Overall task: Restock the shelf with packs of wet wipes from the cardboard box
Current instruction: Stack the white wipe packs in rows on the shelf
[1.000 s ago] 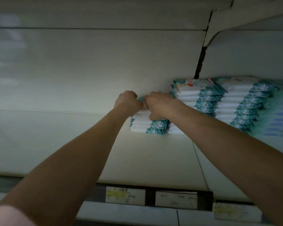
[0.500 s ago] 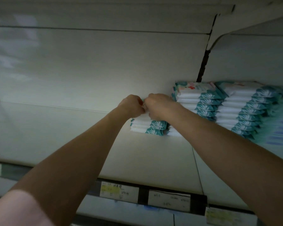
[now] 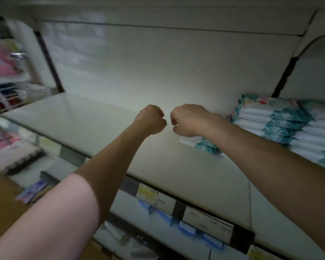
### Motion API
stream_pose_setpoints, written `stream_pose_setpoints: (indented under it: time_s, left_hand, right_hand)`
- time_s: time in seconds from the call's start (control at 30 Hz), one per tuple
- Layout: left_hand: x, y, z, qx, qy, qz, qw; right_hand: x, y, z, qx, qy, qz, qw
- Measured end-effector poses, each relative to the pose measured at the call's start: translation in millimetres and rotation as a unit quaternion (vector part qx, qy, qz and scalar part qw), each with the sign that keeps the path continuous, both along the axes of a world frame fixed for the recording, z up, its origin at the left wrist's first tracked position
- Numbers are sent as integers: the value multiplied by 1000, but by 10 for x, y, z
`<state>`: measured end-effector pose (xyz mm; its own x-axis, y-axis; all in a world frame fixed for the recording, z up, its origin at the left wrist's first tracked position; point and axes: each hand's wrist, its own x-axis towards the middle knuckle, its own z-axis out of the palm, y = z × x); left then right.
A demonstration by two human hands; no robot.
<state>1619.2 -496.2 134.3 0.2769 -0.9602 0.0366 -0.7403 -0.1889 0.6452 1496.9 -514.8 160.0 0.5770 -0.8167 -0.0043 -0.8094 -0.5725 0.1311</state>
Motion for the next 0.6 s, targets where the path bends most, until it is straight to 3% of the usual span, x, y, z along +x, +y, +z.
stream_pose_setpoints:
  time_s: [0.33, 0.6]
  left_hand:
    - [788, 1500, -232, 22, 13, 242, 970]
    - [1174, 3040, -323, 37, 54, 419, 905]
  right_hand:
    - [1042, 908, -269, 31, 2, 242, 970]
    - [1743, 2232, -369, 31, 17, 416, 909]
